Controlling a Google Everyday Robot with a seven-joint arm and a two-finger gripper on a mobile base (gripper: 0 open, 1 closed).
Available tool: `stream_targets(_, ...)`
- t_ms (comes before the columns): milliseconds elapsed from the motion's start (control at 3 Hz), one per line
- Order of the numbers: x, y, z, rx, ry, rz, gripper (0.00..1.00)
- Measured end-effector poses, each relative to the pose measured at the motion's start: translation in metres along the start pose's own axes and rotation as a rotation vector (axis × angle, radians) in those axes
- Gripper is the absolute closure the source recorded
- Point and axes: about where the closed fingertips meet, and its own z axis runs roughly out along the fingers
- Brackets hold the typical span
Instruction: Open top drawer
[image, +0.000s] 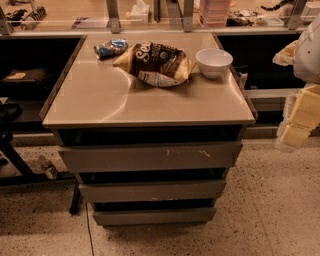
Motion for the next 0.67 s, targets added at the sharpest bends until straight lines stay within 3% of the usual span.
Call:
stream_targets(333, 0.0118, 0.0245, 0.0550, -0.039, -0.009, -0.031, 0.00)
stream_targets(667, 0.0118, 0.0246, 0.0550, -0.039, -0.009, -0.032, 0.00)
